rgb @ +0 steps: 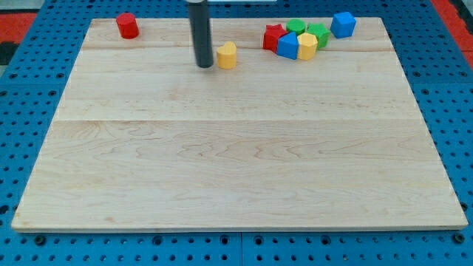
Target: Point your arm at the top left
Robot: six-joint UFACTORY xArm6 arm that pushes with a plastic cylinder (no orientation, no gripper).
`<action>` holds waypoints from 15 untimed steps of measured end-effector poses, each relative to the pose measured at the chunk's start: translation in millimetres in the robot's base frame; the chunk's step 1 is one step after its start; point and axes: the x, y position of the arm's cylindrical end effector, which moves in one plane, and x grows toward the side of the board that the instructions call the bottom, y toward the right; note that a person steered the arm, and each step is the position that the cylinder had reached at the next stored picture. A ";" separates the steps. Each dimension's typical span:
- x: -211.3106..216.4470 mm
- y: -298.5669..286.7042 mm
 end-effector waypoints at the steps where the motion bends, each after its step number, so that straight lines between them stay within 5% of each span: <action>1: -12.0 39.7; 3: -20.0 75.4; 6: 61.4 -1.0; 13: 59.5 -22.1; 15: 30.5 -22.1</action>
